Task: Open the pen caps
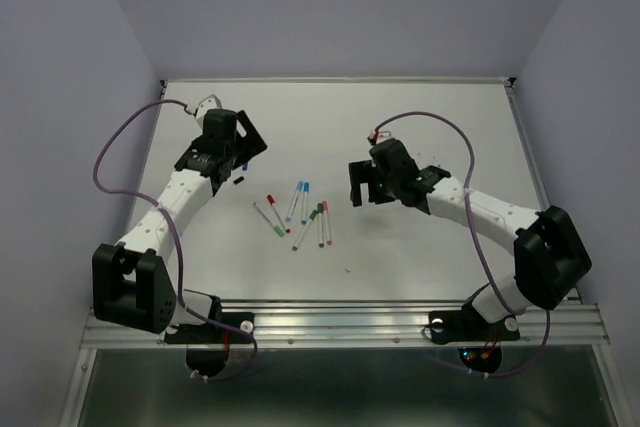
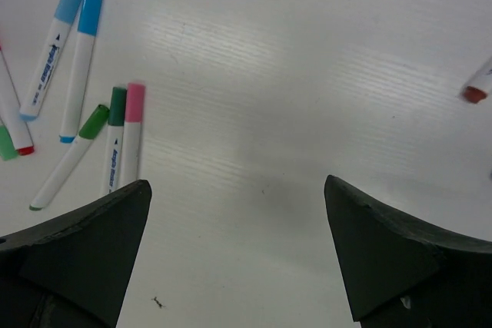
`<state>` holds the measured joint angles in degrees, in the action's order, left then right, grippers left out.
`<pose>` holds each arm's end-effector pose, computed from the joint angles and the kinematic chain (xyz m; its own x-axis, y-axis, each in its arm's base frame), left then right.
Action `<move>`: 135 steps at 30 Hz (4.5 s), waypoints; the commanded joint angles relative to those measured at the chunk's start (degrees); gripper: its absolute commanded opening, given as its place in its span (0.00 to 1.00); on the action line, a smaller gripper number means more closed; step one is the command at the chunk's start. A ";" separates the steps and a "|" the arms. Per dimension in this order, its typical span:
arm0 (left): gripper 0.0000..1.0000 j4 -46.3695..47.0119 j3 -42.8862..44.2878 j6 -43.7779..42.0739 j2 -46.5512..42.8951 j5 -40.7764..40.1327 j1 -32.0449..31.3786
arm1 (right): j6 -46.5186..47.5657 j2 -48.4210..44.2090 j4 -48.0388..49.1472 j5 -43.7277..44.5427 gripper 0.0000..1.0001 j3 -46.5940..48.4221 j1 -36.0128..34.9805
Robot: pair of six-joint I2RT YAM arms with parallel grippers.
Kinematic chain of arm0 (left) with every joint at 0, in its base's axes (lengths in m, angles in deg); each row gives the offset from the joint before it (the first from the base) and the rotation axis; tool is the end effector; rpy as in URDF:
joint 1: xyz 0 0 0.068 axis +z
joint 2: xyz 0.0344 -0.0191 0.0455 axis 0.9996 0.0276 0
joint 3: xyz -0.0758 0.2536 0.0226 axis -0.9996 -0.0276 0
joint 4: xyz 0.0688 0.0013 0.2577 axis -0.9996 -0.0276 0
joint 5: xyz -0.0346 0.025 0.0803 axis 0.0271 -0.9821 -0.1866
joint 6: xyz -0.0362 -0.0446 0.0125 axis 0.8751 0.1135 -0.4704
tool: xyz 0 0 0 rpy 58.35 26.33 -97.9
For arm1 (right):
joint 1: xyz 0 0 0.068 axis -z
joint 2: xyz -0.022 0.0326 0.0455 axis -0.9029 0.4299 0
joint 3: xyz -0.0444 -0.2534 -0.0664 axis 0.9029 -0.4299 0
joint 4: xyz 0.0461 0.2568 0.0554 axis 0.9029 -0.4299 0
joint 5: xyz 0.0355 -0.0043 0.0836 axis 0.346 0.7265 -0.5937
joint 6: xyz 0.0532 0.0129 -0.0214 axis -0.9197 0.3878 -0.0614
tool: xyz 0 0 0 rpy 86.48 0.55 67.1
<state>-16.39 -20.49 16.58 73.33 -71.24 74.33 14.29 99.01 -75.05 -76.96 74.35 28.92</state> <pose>0.3170 -0.0720 0.2874 -0.4664 -0.4590 -0.7562 -0.2025 0.8875 -0.4138 0.2684 0.1843 0.2303 -0.7258 -0.0712 -0.6842 -0.2400 0.9584 0.1548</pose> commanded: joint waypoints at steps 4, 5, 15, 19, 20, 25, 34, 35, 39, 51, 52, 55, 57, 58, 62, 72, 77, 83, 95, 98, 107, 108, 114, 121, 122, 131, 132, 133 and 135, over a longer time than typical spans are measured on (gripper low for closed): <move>0.99 0.53 -5.74 2.10 -8.05 0.62 -0.15 | -4.79 10.45 -0.76 5.65 1.00 5.41 -11.30; 0.99 0.53 -6.10 2.11 -8.49 0.79 -0.15 | -5.07 11.43 -0.67 5.92 1.00 6.11 -11.93; 0.99 1.06 -8.56 1.75 -9.99 1.58 -0.24 | -7.53 20.40 -3.74 10.93 1.00 12.18 -16.41; 0.99 1.50 -9.00 1.67 -10.25 1.85 -0.24 | -8.93 22.07 -6.03 14.35 1.00 13.24 -17.03; 0.99 1.67 -9.00 1.67 -10.43 2.02 -0.24 | -9.11 22.34 -6.38 14.45 1.00 13.59 -17.55; 0.99 2.20 -9.18 1.49 -10.34 2.29 -0.24 | -8.85 23.13 -6.56 14.18 1.00 13.24 -17.56; 0.99 2.29 -9.00 1.32 -9.64 2.20 -0.24 | -7.88 26.38 -6.29 8.92 0.85 12.80 -18.09; 0.99 2.29 -8.92 1.31 -9.55 2.11 -0.24 | -7.79 26.73 -6.29 8.56 0.85 12.80 -18.09; 0.99 2.20 -8.65 1.05 -9.37 1.85 -0.24 | -7.27 28.84 -6.38 7.33 0.61 12.98 -18.09; 0.99 1.94 -7.78 0.52 -8.41 1.50 -0.15 | -4.72 32.63 -6.38 3.11 0.07 12.37 -18.09; 0.99 1.94 -7.77 0.26 -8.41 1.67 -0.24 | -4.37 32.36 -6.38 3.63 0.03 12.01 -18.09; 0.99 3.51 -8.04 -0.44 -8.49 4.82 -0.24 | -2.71 28.95 -4.98 4.87 0.01 10.09 -16.77; 0.99 5.36 -8.65 -1.58 -8.84 9.55 -0.24 | -1.82 25.96 -3.49 4.43 0.01 9.03 -15.10; 0.99 7.37 -9.35 -1.93 -9.37 12.28 -0.24 | -0.86 22.38 -1.39 3.47 0.01 7.63 -14.40; 0.99 13.09 -11.55 -2.73 -10.95 20.99 -0.50 | 2.40 12.34 5.74 -1.53 0.01 3.24 -12.29; 0.99 29.43 -13.66 1.14 -9.30 34.89 -9.10 | 3.46 -3.31 17.07 -15.60 0.01 -3.45 -8.51; 0.92 34.19 -13.49 4.65 -6.83 36.91 -11.22 | 2.93 -5.96 19.72 -19.12 0.01 -3.99 -8.51; 0.84 36.83 -13.40 6.85 -5.51 37.18 -12.98 | 1.96 -8.24 24.46 -19.48 0.01 -4.51 -7.98; 0.46 38.24 -12.87 8.17 -4.36 37.18 -13.86 | 1.79 -8.07 29.30 -19.92 0.01 -4.96 -7.98; 0.33 38.33 -12.96 8.43 -4.28 37.01 -14.04 | 2.49 -7.19 29.30 -19.65 0.01 -4.52 -7.98; 0.00 38.33 -13.05 9.58 -4.19 36.48 -14.04 | 5.39 -4.21 29.13 -19.83 0.01 -2.41 -7.98; 0.00 38.33 -13.13 9.75 -4.10 36.22 -14.13 | 5.30 -4.12 29.13 -18.96 0.01 -2.23 -7.98; 0.00 38.59 -13.49 11.77 -4.89 33.67 -14.56 | 7.58 -2.54 29.04 -17.81 0.10 -0.21 -7.98; 0.00 39.12 -13.05 13.09 -5.51 32.96 -15.00 | 9.78 0.54 28.78 -17.02 0.30 1.90 -7.98; 0.00 39.03 -12.96 13.09 -5.51 32.87 -15.00 | 9.96 0.89 28.69 -17.62 0.30 2.08 -7.98; 0.00 34.12 -6.66 9.24 -3.58 24.80 -13.26 | 10.05 -0.16 26.32 -24.82 0.01 -0.89 -7.98; 0.00 33.06 -5.41 8.88 -2.44 23.74 -12.29 | 9.35 -0.42 26.05 -26.14 0.01 -2.04 -7.98; 0.00 32.97 -4.18 8.53 -1.91 23.39 -11.06 | 9.00 -0.68 25.35 -27.55 0.01 -4.58 -7.98; 0.00 32.88 -0.75 7.91 -0.85 22.77 -6.42 | 7.76 -1.91 24.91 -27.39 0.01 -7.92 -8.67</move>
<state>12.64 -29.45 27.05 71.55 -41.52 60.50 22.60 99.71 -45.70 -98.40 72.23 21.60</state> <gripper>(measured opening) 0.230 0.188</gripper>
